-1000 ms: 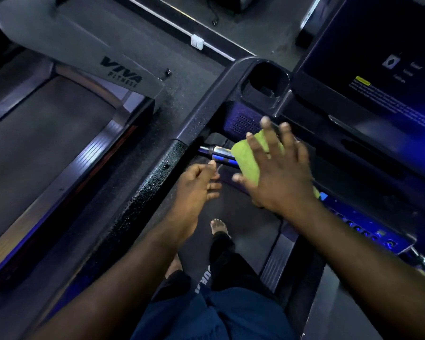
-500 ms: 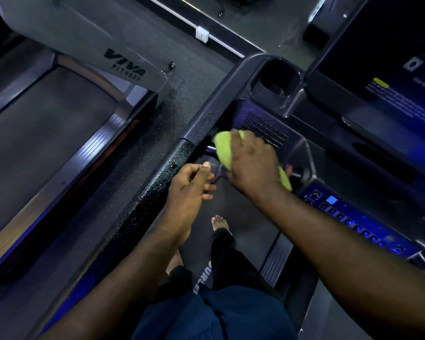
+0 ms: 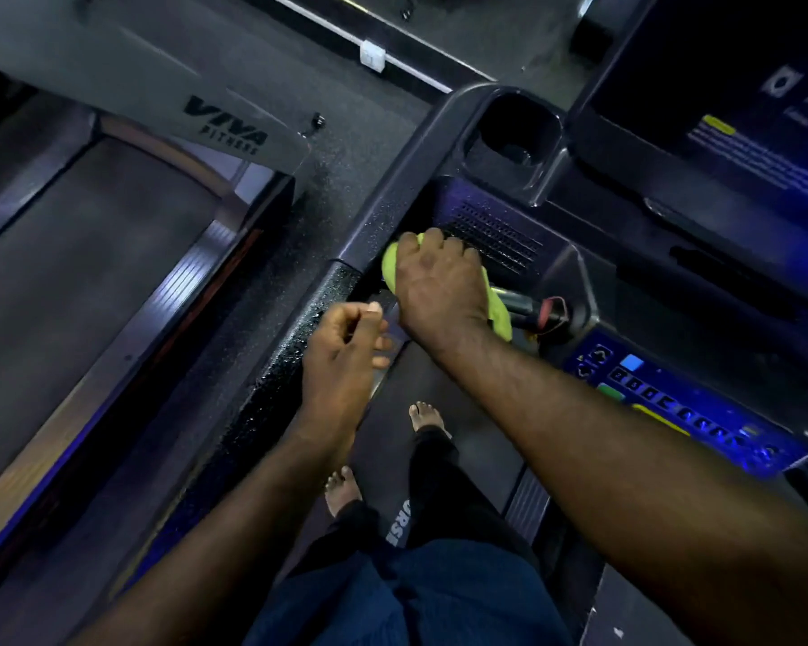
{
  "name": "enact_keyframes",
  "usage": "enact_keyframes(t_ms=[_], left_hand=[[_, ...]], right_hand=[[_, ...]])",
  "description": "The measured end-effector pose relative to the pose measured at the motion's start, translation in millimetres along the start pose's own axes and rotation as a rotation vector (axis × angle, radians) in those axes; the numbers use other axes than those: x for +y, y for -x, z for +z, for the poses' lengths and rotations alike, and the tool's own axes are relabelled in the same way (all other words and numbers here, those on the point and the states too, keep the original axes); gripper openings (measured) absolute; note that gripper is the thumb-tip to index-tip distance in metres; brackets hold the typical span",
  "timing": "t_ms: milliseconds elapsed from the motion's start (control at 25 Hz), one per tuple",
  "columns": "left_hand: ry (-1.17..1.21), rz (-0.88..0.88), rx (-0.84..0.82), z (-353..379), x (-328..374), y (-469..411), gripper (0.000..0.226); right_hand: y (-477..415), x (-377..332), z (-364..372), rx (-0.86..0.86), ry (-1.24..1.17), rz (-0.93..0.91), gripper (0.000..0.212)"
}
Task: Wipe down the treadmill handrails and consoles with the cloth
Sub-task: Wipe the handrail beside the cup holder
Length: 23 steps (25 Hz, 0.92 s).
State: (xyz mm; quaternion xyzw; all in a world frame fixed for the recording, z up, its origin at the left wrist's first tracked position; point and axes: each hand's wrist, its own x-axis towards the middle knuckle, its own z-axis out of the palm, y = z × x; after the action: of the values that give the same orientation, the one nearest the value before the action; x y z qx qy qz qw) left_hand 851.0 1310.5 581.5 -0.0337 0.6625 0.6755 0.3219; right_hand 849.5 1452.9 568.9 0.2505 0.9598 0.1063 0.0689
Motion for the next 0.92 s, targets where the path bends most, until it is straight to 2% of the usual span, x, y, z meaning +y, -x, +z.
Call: enact_keyframes(t_ms=[80,160,240,320,400,480,520,560,600,680,760,840,920], left_hand=[[-0.073,0.052,-0.027,0,4,2,0.018],[-0.157,0.135,-0.057,0,10,2,0.009],[-0.314,0.262,-0.088,-2,18,-3,0.007],[-0.627,0.43,-0.19,-4,22,-17,0.019],[-0.986,0.557,-0.37,-1,23,-38,0.037],[-1.246,0.569,-0.538,7,25,-51,0.051],[-1.317,0.565,-0.59,12,28,-55,0.054],[-1.341,0.555,-0.613,14,33,-56,0.055],[-1.33,0.555,-0.603,14,40,-55,0.053],[-1.256,0.584,-0.531,12,53,-49,0.042],[-1.093,0.65,-0.421,7,65,-35,0.036],[-0.95,0.727,-0.251,-3,67,-23,0.033],[-0.871,0.768,-0.085,-15,60,-19,0.03]], right_hand=[[5,11,-2,-0.004,-0.048,-0.009,0.064],[19,31,-6,0.031,-0.137,-0.015,0.085],[55,57,-10,0.149,-0.281,-0.013,0.089],[108,69,0,0.274,-0.58,0.084,0.085],[155,48,20,0.193,-1.122,0.376,0.08],[168,19,36,-0.024,-1.942,0.878,0.064],[166,14,42,-0.164,-2.265,1.066,0.056],[156,16,44,-0.261,-2.469,1.131,0.049],[144,21,44,-0.285,-2.592,1.084,0.043],[115,35,32,-0.111,-2.769,0.892,0.04],[85,28,16,0.007,-2.924,0.811,0.054],[60,-3,15,-0.041,-2.973,0.82,0.067],[41,-31,3,-0.17,-2.943,0.808,0.067]])
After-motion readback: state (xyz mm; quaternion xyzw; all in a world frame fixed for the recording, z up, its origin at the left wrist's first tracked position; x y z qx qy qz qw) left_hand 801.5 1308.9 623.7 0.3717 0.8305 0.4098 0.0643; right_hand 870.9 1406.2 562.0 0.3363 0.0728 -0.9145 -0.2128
